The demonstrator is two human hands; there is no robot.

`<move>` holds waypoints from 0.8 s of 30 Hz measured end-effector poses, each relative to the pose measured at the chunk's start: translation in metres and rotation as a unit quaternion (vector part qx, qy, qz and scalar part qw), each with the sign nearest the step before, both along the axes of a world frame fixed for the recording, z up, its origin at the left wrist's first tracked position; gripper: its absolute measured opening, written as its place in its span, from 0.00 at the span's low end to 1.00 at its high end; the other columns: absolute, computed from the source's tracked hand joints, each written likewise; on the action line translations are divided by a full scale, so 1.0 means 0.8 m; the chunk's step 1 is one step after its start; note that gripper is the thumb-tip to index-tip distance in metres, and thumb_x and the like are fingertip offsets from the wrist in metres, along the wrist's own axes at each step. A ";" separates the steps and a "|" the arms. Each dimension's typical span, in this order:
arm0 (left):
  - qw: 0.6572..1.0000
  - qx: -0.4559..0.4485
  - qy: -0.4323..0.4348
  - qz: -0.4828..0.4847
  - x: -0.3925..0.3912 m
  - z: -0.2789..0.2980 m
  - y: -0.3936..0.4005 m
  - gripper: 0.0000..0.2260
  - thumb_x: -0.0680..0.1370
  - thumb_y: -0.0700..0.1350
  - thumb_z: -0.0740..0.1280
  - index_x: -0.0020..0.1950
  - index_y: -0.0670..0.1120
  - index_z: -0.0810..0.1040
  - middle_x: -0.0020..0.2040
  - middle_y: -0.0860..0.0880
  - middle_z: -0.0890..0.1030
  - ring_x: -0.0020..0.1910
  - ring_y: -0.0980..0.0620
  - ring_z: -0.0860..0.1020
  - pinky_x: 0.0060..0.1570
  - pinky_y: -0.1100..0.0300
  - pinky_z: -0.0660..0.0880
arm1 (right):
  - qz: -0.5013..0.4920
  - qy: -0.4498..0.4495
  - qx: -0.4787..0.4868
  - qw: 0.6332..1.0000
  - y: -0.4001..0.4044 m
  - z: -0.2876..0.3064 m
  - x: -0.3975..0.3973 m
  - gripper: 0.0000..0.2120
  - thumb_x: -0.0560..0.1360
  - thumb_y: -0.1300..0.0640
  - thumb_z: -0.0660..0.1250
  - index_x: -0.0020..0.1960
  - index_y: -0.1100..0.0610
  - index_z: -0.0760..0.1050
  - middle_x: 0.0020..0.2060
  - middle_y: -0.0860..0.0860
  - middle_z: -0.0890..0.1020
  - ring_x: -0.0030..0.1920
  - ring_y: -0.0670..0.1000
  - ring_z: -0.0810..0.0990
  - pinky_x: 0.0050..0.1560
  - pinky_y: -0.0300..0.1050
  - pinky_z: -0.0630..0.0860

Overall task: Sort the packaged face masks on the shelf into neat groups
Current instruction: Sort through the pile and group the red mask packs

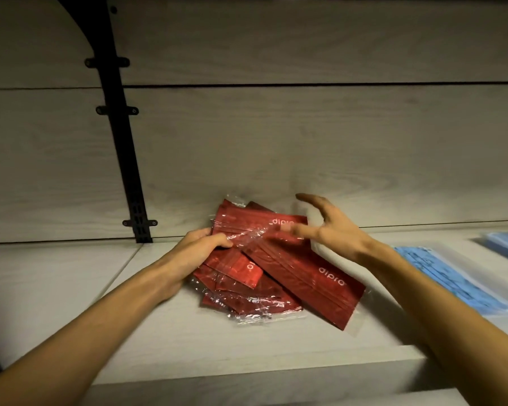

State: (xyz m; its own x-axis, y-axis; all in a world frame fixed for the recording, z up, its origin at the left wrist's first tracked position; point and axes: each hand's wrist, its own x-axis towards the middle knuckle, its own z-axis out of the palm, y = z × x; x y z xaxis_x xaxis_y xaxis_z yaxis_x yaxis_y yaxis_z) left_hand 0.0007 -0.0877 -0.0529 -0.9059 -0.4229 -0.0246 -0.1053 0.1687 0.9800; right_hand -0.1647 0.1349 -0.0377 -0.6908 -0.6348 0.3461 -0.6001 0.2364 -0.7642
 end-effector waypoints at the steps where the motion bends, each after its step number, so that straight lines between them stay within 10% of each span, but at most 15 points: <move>1: 1.000 -0.004 -0.006 -0.003 0.000 0.000 0.001 0.08 0.77 0.46 0.70 0.55 0.48 0.82 0.45 0.45 0.88 0.41 0.47 0.87 0.43 0.56 0.80 | 0.029 -0.014 0.031 0.999 -0.001 -0.003 0.004 0.50 0.62 0.38 0.80 0.78 0.48 0.63 0.69 0.40 0.69 0.62 0.38 0.72 0.55 0.24 0.67; 6: 0.999 -0.003 -0.010 -0.039 0.004 0.003 0.005 0.09 0.78 0.47 0.71 0.57 0.49 0.82 0.48 0.45 0.88 0.43 0.47 0.87 0.42 0.58 0.81 | -0.009 0.066 0.118 0.991 -0.008 -0.006 0.014 0.44 0.62 0.42 0.82 0.73 0.49 0.70 0.60 0.47 0.80 0.57 0.48 0.81 0.63 0.42 0.76; 11: 0.994 0.003 -0.009 -0.110 0.006 0.003 0.012 0.19 0.71 0.53 0.77 0.60 0.51 0.81 0.53 0.44 0.87 0.51 0.44 0.86 0.53 0.52 0.80 | -0.111 0.100 0.126 0.981 -0.002 -0.004 0.003 0.27 0.61 0.32 0.78 0.49 0.49 0.78 0.41 0.45 0.83 0.42 0.48 0.82 0.45 0.48 0.80; 19: 0.997 0.008 0.013 -0.071 0.005 0.001 0.011 0.16 0.68 0.44 0.71 0.55 0.44 0.80 0.47 0.40 0.85 0.42 0.45 0.82 0.42 0.55 0.78 | -0.256 0.118 0.023 0.959 0.005 -0.007 -0.014 0.22 0.68 0.37 0.76 0.35 0.54 0.73 0.31 0.49 0.80 0.34 0.53 0.78 0.34 0.47 0.70; 24: 0.993 0.017 0.110 0.026 0.002 0.002 0.004 0.06 0.75 0.40 0.69 0.51 0.45 0.78 0.44 0.41 0.85 0.40 0.47 0.83 0.42 0.51 0.79 | -0.199 -0.185 -0.231 0.934 0.011 0.013 -0.010 0.18 0.72 0.50 0.78 0.51 0.64 0.81 0.40 0.57 0.86 0.32 0.50 0.83 0.31 0.44 0.79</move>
State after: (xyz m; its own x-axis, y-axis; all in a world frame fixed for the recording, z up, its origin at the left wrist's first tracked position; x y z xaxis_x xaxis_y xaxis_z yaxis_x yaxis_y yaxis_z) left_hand 0.0022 -0.0843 -0.0513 -0.8683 -0.4709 0.1559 0.1042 0.1342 0.9855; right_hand -0.1726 0.1438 -0.0270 -0.9669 -0.1446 0.2103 -0.2095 -0.0212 -0.9776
